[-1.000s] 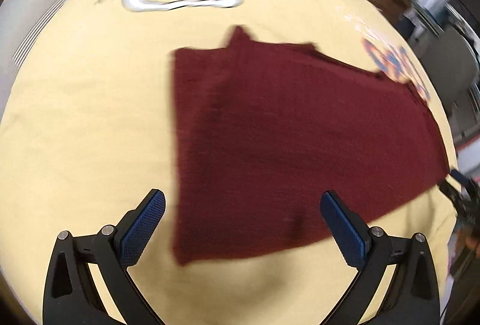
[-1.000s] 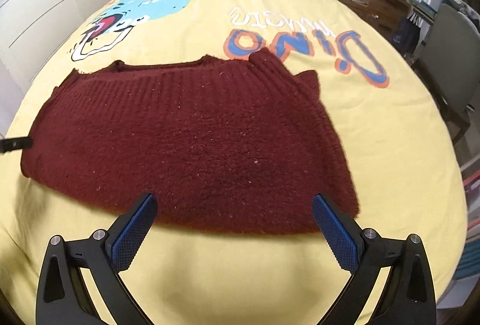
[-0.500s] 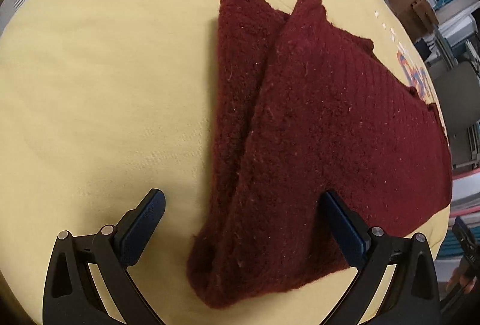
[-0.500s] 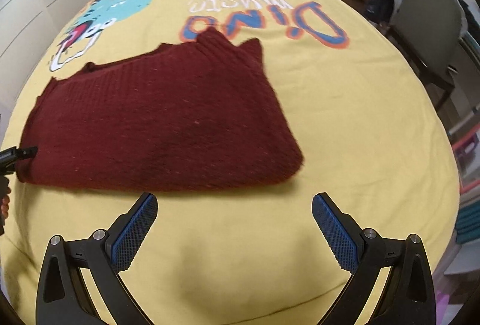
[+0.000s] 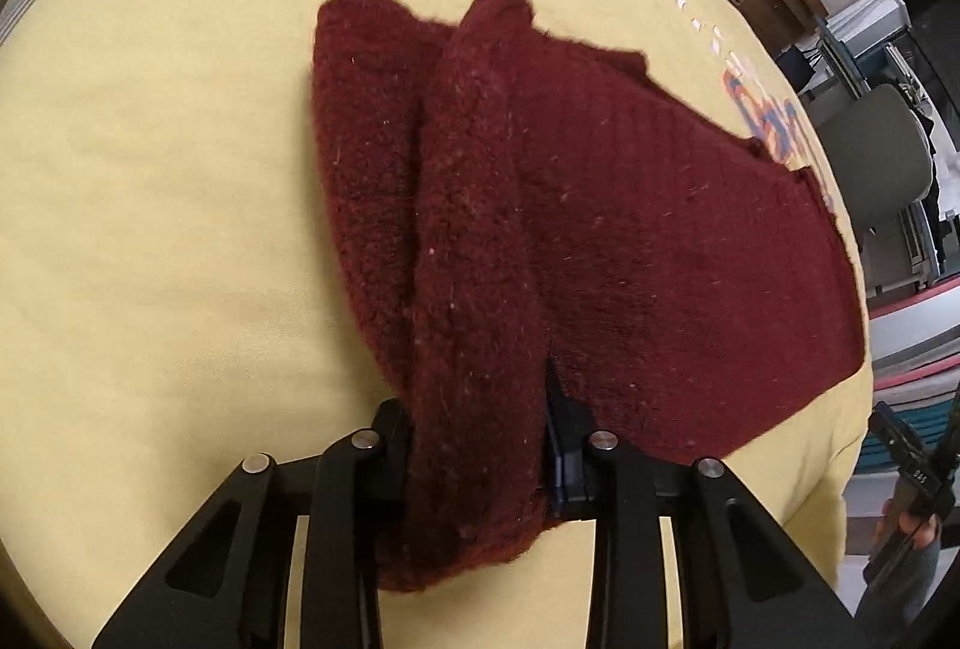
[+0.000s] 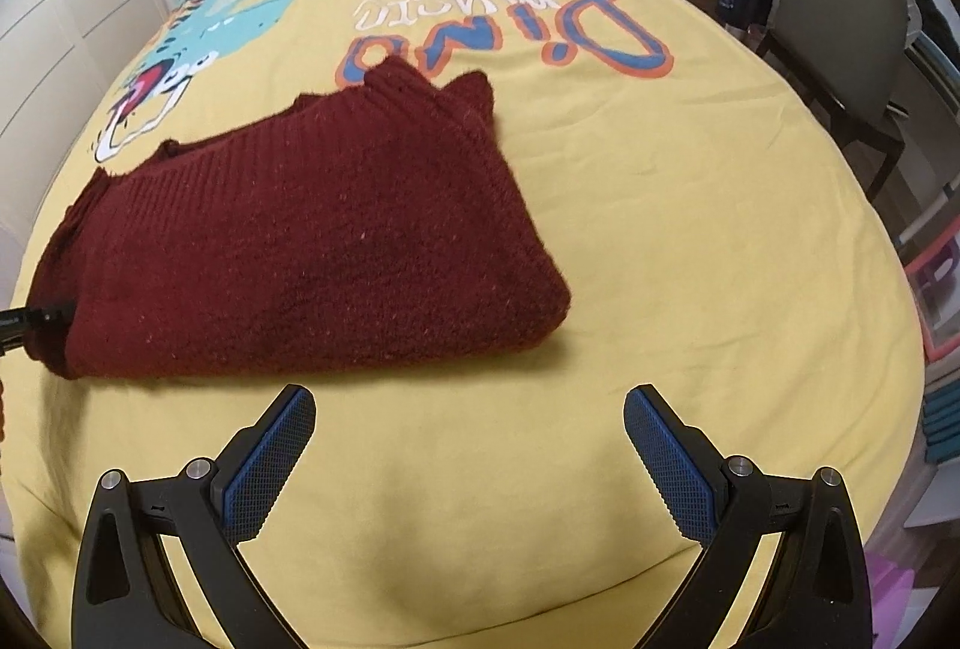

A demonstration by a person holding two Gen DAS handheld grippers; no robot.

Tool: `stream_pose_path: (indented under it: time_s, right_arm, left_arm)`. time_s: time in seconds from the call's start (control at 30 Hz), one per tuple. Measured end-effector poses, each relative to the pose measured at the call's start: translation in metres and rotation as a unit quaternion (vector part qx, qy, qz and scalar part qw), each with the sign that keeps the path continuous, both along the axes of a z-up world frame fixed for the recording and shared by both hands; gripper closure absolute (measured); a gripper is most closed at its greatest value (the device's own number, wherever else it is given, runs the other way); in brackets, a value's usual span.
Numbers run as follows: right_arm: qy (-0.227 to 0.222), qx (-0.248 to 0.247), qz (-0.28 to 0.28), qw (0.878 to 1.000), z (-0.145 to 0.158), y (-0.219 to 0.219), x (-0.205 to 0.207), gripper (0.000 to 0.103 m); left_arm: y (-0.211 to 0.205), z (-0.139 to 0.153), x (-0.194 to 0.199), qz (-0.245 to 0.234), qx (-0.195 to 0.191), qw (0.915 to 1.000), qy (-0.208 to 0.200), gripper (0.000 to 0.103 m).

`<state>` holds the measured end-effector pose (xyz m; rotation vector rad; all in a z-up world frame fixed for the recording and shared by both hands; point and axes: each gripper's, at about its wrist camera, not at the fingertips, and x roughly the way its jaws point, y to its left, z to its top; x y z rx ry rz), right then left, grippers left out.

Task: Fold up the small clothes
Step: 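Grasp the sweater edge with the left gripper and fold it over the bundle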

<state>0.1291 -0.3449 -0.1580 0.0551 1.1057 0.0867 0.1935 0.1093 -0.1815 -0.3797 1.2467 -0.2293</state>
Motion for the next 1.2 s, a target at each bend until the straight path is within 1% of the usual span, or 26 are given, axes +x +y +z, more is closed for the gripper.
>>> stream_pose_path:
  time_s: [0.13,0.17,0.33,0.43,0.5,0.57,0.63,0.73,0.83,0.9,0.97,1.0,1.07,1.13,1.17,1.2]
  right_arm:
    - [-0.014,0.016,-0.006,1.0,0.011,-0.01,0.003,0.0]
    - [-0.017,0.021,-0.009,1.0,0.013,-0.013,0.004,0.0]
    - [-0.039,0.047,-0.013,0.998,0.025,-0.027,0.005,0.0]
    - [-0.047,0.055,-0.016,0.997,0.03,-0.038,0.006,0.0]
    - [-0.054,0.059,-0.021,0.997,0.034,-0.047,0.008,0.0]
    - [-0.062,0.066,-0.027,0.996,0.038,-0.057,0.007,0.0]
    - [-0.067,0.073,-0.033,0.995,0.039,-0.067,0.006,0.0]
    - [-0.063,0.076,-0.042,0.994,0.036,-0.079,0.002,0.0]
    - [-0.045,0.066,-0.049,0.996,0.026,-0.089,-0.002,0.0]
    - [-0.023,0.056,-0.054,0.997,0.016,-0.095,-0.004,0.0]
    - [-0.006,0.051,-0.057,0.997,0.007,-0.099,-0.005,0.0]
    - [0.005,0.049,-0.059,0.997,0.001,-0.101,-0.006,0.0]
    - [0.013,0.05,-0.06,0.997,-0.005,-0.103,-0.007,0.0]
    - [0.017,0.051,-0.061,0.997,-0.01,-0.105,-0.009,0.0]
    - [0.018,0.052,-0.061,0.997,-0.012,-0.106,-0.01,0.0]
    - [0.019,0.052,-0.061,0.997,-0.013,-0.106,-0.011,0.0]
  left_arm:
    - [-0.006,0.03,0.002,-0.009,-0.009,0.9999,-0.011,0.078]
    - [-0.012,0.042,0.004,-0.012,-0.014,0.9997,-0.018,0.078]
    - [-0.056,0.086,0.019,-0.037,-0.031,0.998,-0.04,0.079]
    - [-0.095,0.109,0.034,-0.058,-0.022,0.9966,-0.054,0.08]
    - [-0.124,0.119,0.042,-0.072,-0.023,0.9954,-0.06,0.08]
    - [-0.158,0.123,0.054,-0.083,-0.025,0.9943,-0.061,0.08]
    - [-0.194,0.123,0.069,-0.106,-0.021,0.9923,-0.062,0.08]
    - [-0.254,0.118,0.083,-0.139,0.003,0.9885,-0.061,0.081]
    - [-0.308,0.099,0.089,-0.17,0.021,0.9838,-0.052,0.081]
    - [-0.333,0.085,0.086,-0.185,0.039,0.9811,-0.042,0.081]
    - [-0.357,0.068,0.088,-0.193,0.07,0.9781,-0.037,0.081]
    - [-0.366,0.059,0.088,-0.194,0.089,0.9763,-0.034,0.081]
    - [-0.369,0.048,0.083,-0.194,0.117,0.9735,-0.031,0.08]
    - [-0.365,0.04,0.08,-0.184,0.125,0.9744,-0.031,0.074]
    - [-0.366,0.038,0.081,-0.18,0.126,0.9751,-0.03,0.072]
    - [-0.367,0.038,0.08,-0.177,0.127,0.9754,-0.032,0.067]
